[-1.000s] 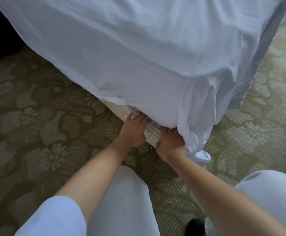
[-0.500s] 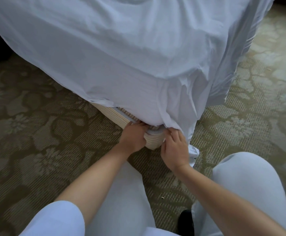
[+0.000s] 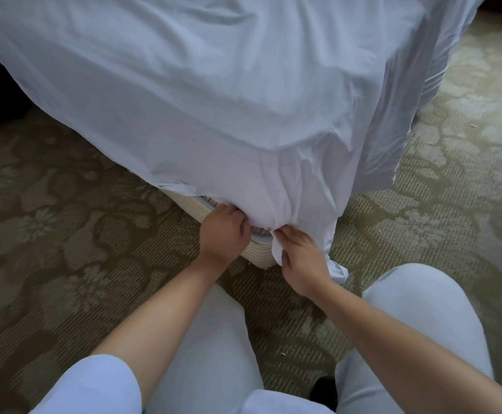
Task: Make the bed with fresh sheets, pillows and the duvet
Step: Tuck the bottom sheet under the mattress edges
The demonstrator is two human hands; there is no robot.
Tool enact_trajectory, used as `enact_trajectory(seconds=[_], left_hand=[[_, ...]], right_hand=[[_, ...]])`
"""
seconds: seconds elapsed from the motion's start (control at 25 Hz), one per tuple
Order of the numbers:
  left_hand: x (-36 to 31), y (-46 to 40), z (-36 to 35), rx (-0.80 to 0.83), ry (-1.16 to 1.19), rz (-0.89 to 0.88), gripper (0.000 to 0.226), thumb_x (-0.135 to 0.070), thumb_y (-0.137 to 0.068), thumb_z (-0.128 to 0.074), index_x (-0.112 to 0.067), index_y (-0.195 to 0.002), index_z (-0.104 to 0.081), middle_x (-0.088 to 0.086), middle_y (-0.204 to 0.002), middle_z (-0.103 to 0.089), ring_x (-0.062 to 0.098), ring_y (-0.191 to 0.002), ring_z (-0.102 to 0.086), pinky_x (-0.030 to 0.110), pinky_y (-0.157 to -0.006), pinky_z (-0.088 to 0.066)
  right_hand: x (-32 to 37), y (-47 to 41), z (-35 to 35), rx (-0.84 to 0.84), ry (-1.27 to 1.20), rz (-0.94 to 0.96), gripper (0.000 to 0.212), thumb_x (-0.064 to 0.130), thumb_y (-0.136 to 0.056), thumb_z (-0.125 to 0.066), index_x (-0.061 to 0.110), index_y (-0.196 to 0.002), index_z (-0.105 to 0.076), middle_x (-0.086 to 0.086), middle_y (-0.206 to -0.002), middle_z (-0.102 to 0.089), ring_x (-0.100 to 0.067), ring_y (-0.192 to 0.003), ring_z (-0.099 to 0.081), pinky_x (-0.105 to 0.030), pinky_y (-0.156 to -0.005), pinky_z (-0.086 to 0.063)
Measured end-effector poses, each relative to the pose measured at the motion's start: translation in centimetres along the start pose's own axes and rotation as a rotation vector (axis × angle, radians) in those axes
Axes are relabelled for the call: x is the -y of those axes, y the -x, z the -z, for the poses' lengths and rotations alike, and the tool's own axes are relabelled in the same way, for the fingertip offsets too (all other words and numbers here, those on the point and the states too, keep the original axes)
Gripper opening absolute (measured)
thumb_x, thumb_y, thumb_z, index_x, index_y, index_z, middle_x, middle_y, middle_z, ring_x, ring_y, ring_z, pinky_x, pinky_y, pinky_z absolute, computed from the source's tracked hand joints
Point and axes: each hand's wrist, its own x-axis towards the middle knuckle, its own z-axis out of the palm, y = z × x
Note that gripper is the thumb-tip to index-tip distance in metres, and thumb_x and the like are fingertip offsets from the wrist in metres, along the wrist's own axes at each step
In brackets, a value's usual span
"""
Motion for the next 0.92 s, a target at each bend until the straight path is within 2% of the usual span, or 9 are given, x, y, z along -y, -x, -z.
enact_trajectory(seconds=[0.12, 0.24, 0.32, 0.36, 0.44, 0.52, 0.64, 0.76, 0.92], left_hand=[[0.0, -1.0, 0.8, -0.358, 0.032, -0.09, 0.02, -0.021, -0.081, -0.053, -0.003, -0.087, -0.056, 0.017, -0.09, -0.059, 0.03, -0.081, -0.053, 0.037, -0.069, -0.046], [-1.6, -3.1, 1.8, -0.488, 0.051, -0.115, 0.051, -0.045, -0.085, -0.056, -0.008, -0.117, -0.043, 0.017, -0.123, -0.041, 0.035, -0.111, -0.044, 0.048, -0.094, -0.042], [-3.1, -4.2, 2.2, -0.462, -0.033, -0.169, 0.066, -0.055, -0.084, -0.056, -0.013, -0.13, -0.036, 0.017, -0.135, -0.032, 0.038, -0.125, -0.036, 0.057, -0.102, -0.035], [-3.6, -4.6, 2.3, -0.451, -0.079, -0.183, 0.071, -0.057, -0.082, -0.058, -0.014, -0.133, -0.035, 0.018, -0.138, -0.031, 0.038, -0.129, -0.033, 0.059, -0.105, -0.032], [-4.1, -5.3, 2.3, -0.444, -0.128, -0.191, 0.075, -0.057, -0.079, -0.062, -0.013, -0.135, -0.037, 0.02, -0.14, -0.036, 0.038, -0.133, -0.031, 0.061, -0.107, -0.027], [-4.4, -5.3, 2.2, -0.453, -0.145, -0.205, 0.074, -0.055, -0.078, -0.063, -0.011, -0.133, -0.039, 0.021, -0.137, -0.045, 0.037, -0.134, -0.032, 0.062, -0.107, -0.025], [-4.5, -6.0, 2.3, -0.485, -0.151, -0.242, 0.067, -0.052, -0.078, -0.065, -0.009, -0.124, -0.043, 0.021, -0.129, -0.055, 0.035, -0.131, -0.037, 0.065, -0.106, -0.024], [-4.7, -7.1, 2.0, -0.56, -0.128, -0.235, 0.056, -0.048, -0.076, -0.065, -0.009, -0.112, -0.046, 0.018, -0.117, -0.062, 0.032, -0.123, -0.046, 0.065, -0.105, -0.024], [-4.5, -7.6, 1.1, -0.644, -0.122, -0.252, 0.05, -0.046, -0.075, -0.061, -0.008, -0.105, -0.049, 0.017, -0.107, -0.064, 0.031, -0.116, -0.051, 0.067, -0.103, -0.027]], right_hand=[[-0.2, -0.2, 0.2, 0.102, 0.11, 0.038, 0.06, 0.011, -0.093, -0.045, 0.011, -0.15, -0.027, -0.003, -0.155, -0.028, -0.017, -0.144, -0.024, -0.029, -0.115, -0.005], [0.0, -0.6, 0.1, 0.145, 0.171, 0.047, 0.062, 0.015, -0.095, -0.04, 0.012, -0.152, -0.015, 0.0, -0.159, -0.015, -0.015, -0.147, -0.011, -0.03, -0.117, 0.001], [0.1, -0.4, 0.7, 0.073, 0.111, 0.067, 0.058, 0.003, -0.085, -0.053, 0.005, -0.142, -0.041, -0.008, -0.147, -0.043, -0.024, -0.137, -0.038, -0.035, -0.115, -0.019], [-0.1, -0.6, 1.0, 0.001, 0.087, 0.063, 0.051, -0.004, -0.075, -0.061, 0.001, -0.126, -0.058, -0.012, -0.127, -0.061, -0.029, -0.119, -0.057, -0.038, -0.106, -0.036], [-1.0, -0.9, 1.3, -0.118, 0.069, 0.03, 0.036, -0.009, -0.063, -0.066, 0.0, -0.098, -0.071, -0.013, -0.096, -0.071, -0.031, -0.087, -0.069, -0.037, -0.081, -0.054], [-1.0, -0.6, 2.0, -0.039, 0.063, -0.018, 0.043, -0.005, -0.076, -0.06, 0.0, -0.118, -0.063, -0.014, -0.119, -0.065, -0.03, -0.11, -0.062, -0.036, -0.095, -0.047], [-1.5, 0.2, 1.5, 0.109, 0.073, -0.006, 0.056, 0.008, -0.094, -0.042, 0.007, -0.148, -0.028, -0.007, -0.154, -0.029, -0.02, -0.144, -0.023, -0.029, -0.117, -0.012], [-1.1, 0.5, 0.9, 0.163, 0.116, -0.028, 0.058, 0.021, -0.1, -0.034, 0.011, -0.153, -0.011, -0.004, -0.159, -0.012, -0.016, -0.147, -0.008, -0.03, -0.118, -0.001], [-0.4, -0.4, 0.3, 0.156, 0.195, -0.119, 0.063, 0.029, -0.099, -0.037, 0.017, -0.153, -0.007, 0.0, -0.16, -0.006, -0.02, -0.147, -0.009, -0.036, -0.118, -0.002]])
